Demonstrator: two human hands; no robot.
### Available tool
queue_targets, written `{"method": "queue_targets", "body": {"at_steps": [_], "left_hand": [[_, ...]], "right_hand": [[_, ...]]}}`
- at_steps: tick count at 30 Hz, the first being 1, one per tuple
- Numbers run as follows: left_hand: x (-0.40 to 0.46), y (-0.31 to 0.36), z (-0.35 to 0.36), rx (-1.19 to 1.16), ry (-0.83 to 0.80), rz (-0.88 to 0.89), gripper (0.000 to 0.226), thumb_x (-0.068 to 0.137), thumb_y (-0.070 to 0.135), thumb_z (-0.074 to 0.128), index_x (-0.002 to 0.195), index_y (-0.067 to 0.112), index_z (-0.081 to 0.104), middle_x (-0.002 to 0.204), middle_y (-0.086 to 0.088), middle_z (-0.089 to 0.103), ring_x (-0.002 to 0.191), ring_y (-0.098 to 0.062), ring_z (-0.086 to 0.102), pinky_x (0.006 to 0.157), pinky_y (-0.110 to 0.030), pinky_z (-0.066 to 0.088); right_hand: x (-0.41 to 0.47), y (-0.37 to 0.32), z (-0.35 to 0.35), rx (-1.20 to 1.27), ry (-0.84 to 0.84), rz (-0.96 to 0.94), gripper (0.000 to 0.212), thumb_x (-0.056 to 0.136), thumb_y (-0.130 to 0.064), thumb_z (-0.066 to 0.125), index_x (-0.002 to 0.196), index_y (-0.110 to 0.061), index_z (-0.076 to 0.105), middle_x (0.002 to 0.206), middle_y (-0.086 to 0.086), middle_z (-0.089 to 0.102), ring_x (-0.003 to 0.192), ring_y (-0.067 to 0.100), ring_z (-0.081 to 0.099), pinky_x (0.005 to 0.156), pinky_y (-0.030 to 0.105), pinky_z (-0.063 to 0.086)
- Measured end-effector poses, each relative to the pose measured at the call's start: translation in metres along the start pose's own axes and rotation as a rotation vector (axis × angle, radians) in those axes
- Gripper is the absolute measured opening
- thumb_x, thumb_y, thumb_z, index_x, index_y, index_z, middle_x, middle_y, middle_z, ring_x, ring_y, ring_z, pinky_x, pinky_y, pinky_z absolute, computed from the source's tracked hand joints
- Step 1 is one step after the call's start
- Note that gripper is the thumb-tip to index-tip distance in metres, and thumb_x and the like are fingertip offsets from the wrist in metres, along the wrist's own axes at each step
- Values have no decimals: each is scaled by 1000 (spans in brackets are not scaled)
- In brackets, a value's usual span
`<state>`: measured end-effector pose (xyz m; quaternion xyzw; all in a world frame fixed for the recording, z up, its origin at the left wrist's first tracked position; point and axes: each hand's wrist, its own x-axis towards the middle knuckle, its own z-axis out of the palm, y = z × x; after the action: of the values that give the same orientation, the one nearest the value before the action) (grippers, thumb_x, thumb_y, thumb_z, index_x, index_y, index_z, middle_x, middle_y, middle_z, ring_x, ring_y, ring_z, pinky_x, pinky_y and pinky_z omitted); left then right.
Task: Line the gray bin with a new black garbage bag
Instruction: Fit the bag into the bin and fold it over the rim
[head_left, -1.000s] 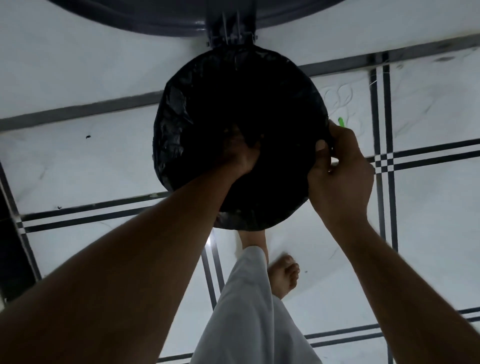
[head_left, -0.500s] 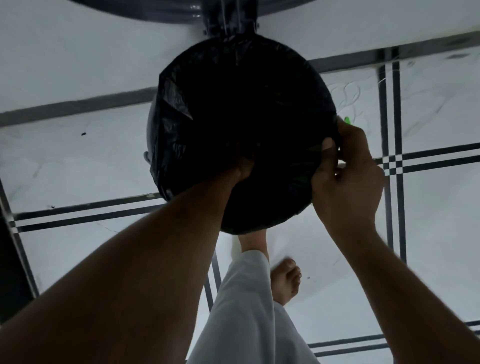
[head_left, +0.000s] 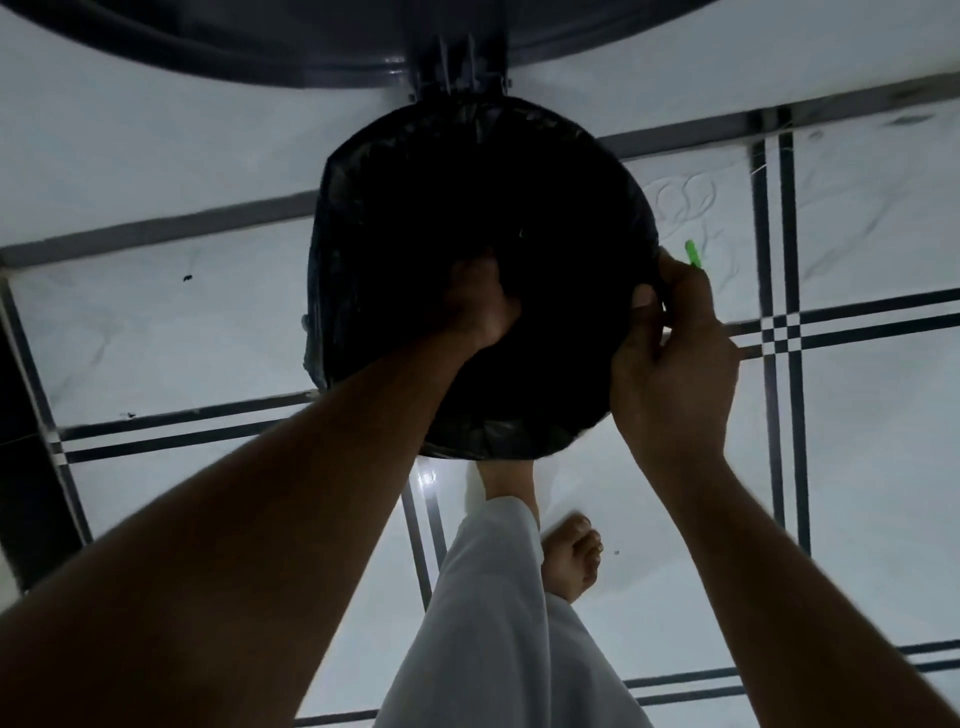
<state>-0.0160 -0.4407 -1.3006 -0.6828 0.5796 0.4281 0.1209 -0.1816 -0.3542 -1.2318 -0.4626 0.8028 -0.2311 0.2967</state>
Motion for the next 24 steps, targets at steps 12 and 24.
{"method": "queue_targets", "body": {"at_steps": [12,24], "left_hand": [[-184,-3,-49,121,469,109,54,102,34,52,150,8,52,152,-18,54,144,-40,48,118,-57,40],[-205,8,-47,-1546,190,-625,55,112,49,47,162,27,43,143,14,55,130,-7,46,127,-41,27]], "right_hand": [[-18,-35,-32,54,-202,127,69,117,-55,41,177,-24,24,134,-27,61,126,12,67,101,28,57],[-75,-55,-19,486,-249,786,54,116,-60,36,160,-29,46,133,-13,58,130,15,55,103,34,38]]}}
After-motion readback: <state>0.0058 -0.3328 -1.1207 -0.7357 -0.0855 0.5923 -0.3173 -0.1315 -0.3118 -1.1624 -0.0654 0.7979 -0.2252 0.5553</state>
